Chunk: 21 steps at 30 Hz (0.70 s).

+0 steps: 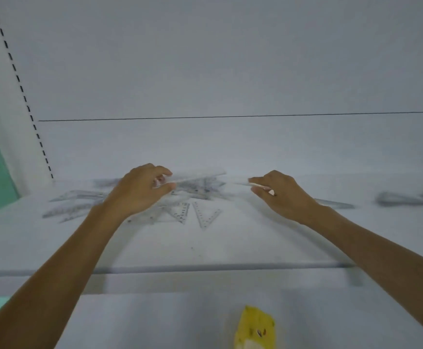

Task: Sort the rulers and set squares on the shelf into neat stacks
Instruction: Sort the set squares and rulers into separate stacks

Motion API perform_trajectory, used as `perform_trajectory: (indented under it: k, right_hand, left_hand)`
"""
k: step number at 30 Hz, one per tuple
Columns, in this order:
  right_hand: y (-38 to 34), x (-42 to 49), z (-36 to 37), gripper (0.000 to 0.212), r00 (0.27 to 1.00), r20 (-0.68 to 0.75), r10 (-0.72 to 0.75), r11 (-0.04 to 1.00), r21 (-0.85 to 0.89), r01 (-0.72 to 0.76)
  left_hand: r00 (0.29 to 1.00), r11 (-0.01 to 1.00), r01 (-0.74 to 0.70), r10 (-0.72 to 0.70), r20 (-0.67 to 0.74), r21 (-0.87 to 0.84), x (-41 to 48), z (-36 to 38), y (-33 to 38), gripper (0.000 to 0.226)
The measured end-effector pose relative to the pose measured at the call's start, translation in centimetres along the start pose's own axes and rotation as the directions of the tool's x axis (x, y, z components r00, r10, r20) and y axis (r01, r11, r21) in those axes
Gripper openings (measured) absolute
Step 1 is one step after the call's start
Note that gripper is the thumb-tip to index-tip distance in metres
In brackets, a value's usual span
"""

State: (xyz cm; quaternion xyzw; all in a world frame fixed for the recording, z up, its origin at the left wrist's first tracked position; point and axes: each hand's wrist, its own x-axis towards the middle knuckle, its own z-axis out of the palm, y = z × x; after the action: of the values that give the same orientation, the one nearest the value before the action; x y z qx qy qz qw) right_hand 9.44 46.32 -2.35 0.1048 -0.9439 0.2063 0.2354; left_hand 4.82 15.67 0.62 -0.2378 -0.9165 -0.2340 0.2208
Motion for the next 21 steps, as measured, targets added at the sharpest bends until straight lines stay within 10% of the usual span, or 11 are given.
perform_trajectory:
  k: [21]
  right_hand:
    - [23.0,-12.7,-16.8,0.033,0.952,-0.177,0.248,0.961,-0.083,-0.266]
  left_hand:
    - [0.987,0.965,-0.089,0.119,0.109,-0.246,3.7,16.5,25.0,0.026]
